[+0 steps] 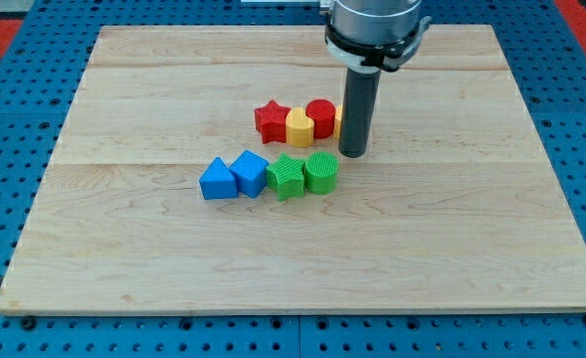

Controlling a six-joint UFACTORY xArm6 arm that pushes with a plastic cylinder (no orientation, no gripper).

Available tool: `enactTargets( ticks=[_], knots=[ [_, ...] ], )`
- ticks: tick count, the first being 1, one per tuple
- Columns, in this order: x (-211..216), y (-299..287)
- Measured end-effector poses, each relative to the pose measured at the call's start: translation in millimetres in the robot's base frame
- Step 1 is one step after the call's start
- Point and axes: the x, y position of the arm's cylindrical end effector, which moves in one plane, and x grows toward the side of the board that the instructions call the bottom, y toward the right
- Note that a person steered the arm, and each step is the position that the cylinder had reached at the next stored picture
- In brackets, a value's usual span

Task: Move the heart slightly up

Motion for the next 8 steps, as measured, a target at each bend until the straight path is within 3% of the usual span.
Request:
enactTargets(
  ticks=[8],
  knots=[
    [-1, -39]
  ],
)
